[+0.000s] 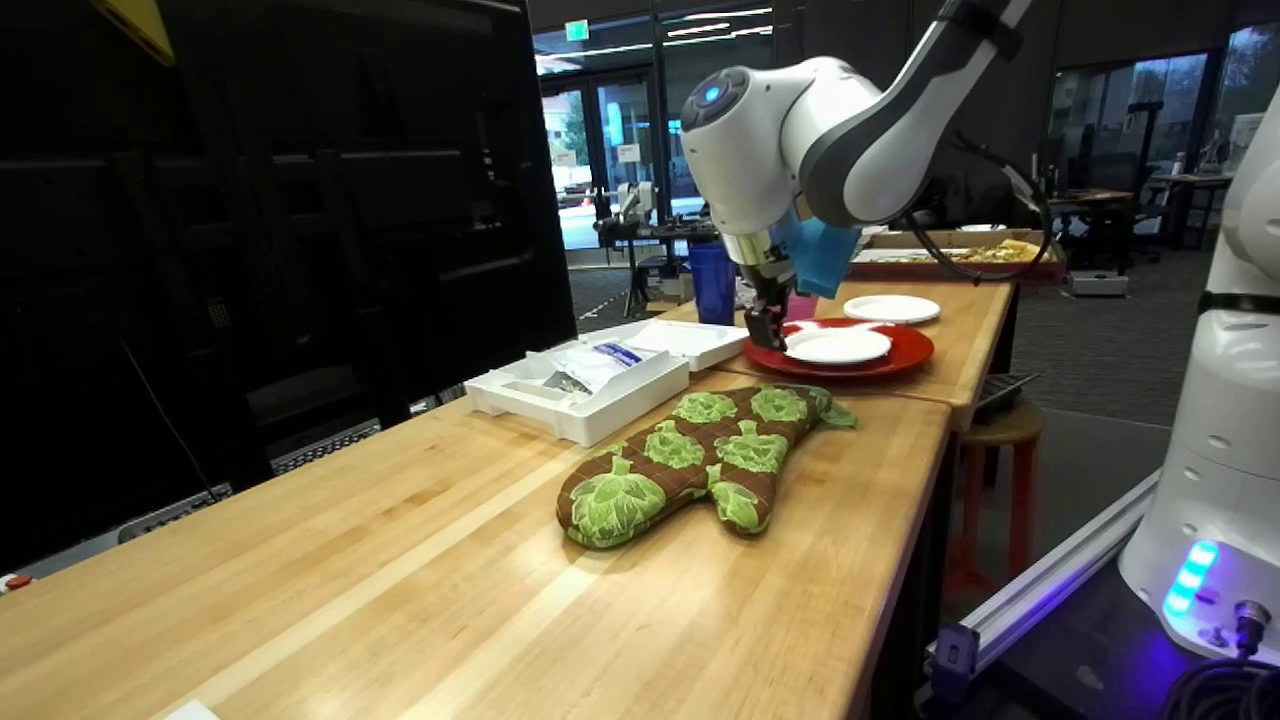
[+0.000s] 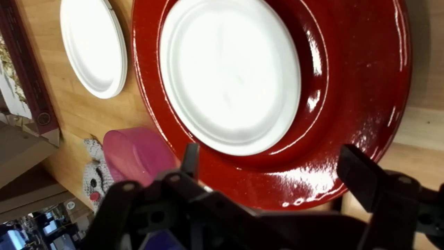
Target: Put one white plate on the red plate, then the pink plate on the left white plate
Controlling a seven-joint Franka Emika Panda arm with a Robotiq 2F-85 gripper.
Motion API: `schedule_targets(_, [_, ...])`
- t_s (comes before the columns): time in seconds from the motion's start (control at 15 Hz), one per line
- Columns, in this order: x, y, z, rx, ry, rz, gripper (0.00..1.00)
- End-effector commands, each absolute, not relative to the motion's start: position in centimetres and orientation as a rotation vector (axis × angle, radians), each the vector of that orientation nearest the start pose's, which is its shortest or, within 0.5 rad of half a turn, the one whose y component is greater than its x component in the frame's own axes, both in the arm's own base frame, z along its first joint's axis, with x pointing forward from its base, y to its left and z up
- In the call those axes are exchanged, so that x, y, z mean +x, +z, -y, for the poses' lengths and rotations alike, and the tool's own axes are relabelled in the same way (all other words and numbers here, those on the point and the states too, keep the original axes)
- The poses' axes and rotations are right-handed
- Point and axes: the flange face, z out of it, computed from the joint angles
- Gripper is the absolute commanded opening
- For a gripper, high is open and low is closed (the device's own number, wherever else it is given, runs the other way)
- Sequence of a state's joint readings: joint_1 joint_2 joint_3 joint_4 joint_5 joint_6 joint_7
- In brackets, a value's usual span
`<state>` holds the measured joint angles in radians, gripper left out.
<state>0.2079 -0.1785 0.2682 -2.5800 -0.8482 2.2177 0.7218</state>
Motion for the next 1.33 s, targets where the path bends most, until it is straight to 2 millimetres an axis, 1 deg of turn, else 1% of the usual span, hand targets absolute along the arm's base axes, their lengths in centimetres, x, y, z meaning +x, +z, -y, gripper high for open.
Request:
schedule_targets(0.0, [37.9,34.6,-15.5,2.444,0.375,-0.354,1.00])
schedule_targets(0.2, [38.3,36.6,-14.0,2.438,0.427,-0.256,1.00])
schedule_targets(0.4, [39.0,37.5,-11.6,2.443,0.438,-0.149,1.00])
schedule_targets(0.6, [39.8,37.9,-8.7,2.471,0.445,-0.059,1.00])
schedule_targets(0.87, [41.0,37.7,-4.7,2.500,0.449,0.054,1.00])
schedule_targets(1.0, [41.5,37.7,-3.2,2.491,0.465,0.095,1.00])
schedule_targets(1.13, [41.7,38.0,-2.2,2.437,0.500,0.141,1.00])
schedule_targets(1.2, [41.8,37.8,-2.7,2.470,0.457,0.104,1.00])
schedule_targets(1.27, [41.8,37.8,-2.4,2.465,0.459,0.113,1.00])
